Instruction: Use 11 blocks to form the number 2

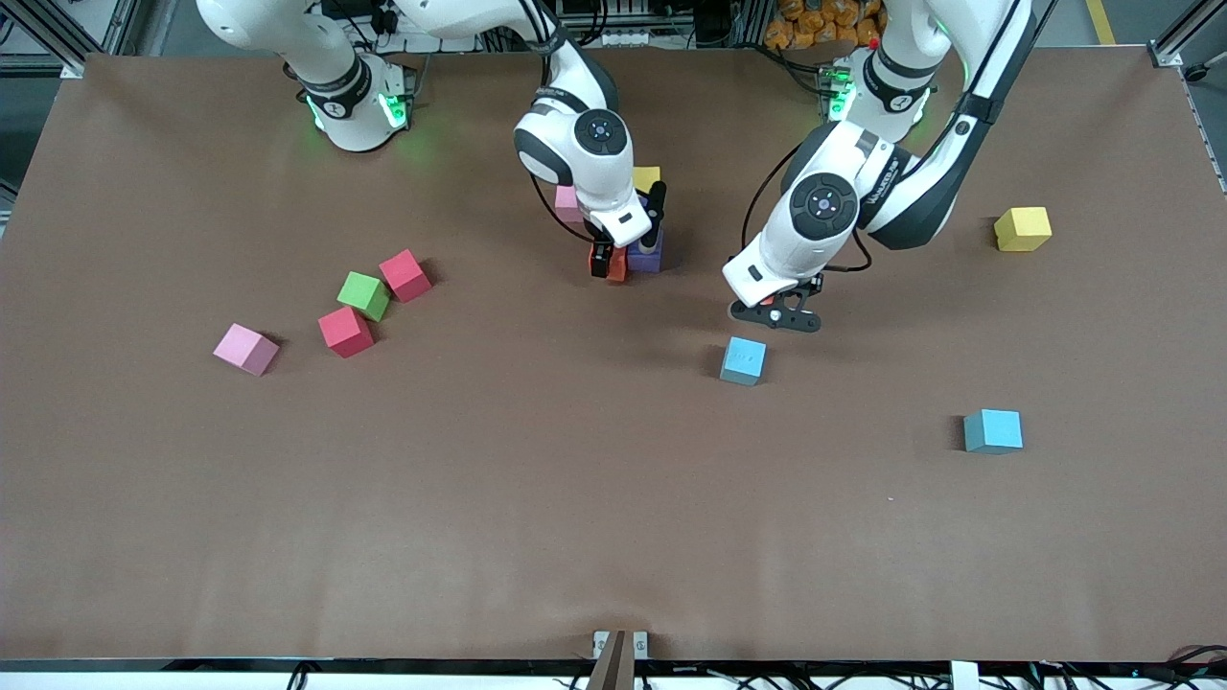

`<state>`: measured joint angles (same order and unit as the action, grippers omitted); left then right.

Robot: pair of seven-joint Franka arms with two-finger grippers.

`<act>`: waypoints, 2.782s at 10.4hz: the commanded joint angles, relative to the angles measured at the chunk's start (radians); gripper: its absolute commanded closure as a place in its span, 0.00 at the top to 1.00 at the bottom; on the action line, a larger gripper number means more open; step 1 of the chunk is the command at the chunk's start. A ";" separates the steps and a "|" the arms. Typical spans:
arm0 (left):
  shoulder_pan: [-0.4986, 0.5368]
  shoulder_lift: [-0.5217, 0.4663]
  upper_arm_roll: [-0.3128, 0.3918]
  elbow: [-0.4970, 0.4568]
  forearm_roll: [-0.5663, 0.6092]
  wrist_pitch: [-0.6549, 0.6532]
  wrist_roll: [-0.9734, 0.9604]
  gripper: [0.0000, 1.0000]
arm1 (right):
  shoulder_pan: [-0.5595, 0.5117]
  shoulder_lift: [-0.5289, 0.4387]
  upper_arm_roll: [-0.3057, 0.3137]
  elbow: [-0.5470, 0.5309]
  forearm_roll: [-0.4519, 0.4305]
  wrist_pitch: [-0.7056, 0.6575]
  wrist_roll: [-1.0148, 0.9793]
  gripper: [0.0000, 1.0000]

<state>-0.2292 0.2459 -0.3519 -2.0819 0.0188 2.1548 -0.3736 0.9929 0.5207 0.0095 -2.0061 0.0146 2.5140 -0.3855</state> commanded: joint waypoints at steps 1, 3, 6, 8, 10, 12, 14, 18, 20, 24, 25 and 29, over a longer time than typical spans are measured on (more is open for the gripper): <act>0.004 -0.025 -0.004 -0.009 -0.023 -0.019 0.010 0.42 | -0.005 -0.047 0.001 -0.019 -0.021 -0.030 0.001 1.00; 0.004 -0.023 -0.004 -0.007 -0.025 -0.020 0.012 0.42 | -0.031 -0.071 0.001 -0.017 -0.021 -0.061 -0.047 1.00; 0.002 -0.025 -0.004 -0.006 -0.026 -0.020 0.012 0.42 | -0.103 -0.106 0.006 -0.013 -0.010 -0.098 -0.100 1.00; 0.002 -0.024 -0.006 -0.003 -0.027 -0.020 0.012 0.42 | -0.181 -0.140 0.007 -0.011 -0.001 -0.164 -0.168 1.00; 0.001 -0.025 -0.015 -0.001 -0.028 -0.020 0.009 0.42 | -0.296 -0.177 0.009 0.013 -0.001 -0.259 -0.174 1.00; -0.010 -0.023 -0.025 0.011 -0.063 -0.020 0.008 0.42 | -0.429 -0.206 0.006 0.032 -0.001 -0.331 -0.174 1.00; -0.028 -0.013 -0.061 0.052 -0.073 -0.019 0.008 0.38 | -0.575 -0.202 0.003 0.081 -0.001 -0.412 -0.193 1.00; -0.126 0.009 -0.085 0.141 -0.053 -0.018 0.018 0.33 | -0.810 -0.234 0.012 0.069 -0.001 -0.500 -0.272 1.00; -0.200 0.045 -0.093 0.207 -0.001 -0.018 0.013 0.33 | -0.935 -0.243 0.009 0.064 -0.001 -0.500 -0.320 1.00; -0.327 0.148 -0.087 0.314 0.128 -0.018 0.028 0.33 | -1.238 -0.225 0.007 0.026 0.037 -0.454 -0.224 1.00; -0.363 0.174 -0.082 0.348 0.159 -0.018 0.041 0.34 | -1.291 -0.208 0.006 0.026 0.048 -0.455 -0.216 1.00; -0.511 0.260 -0.006 0.449 0.159 -0.020 0.216 0.37 | -1.367 -0.093 0.001 0.061 0.076 -0.423 -0.193 1.00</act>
<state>-0.6771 0.4611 -0.4019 -1.7023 0.1573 2.1551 -0.2358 -0.3471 0.3790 -0.0040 -1.9629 0.0604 2.0721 -0.6148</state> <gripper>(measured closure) 0.432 0.000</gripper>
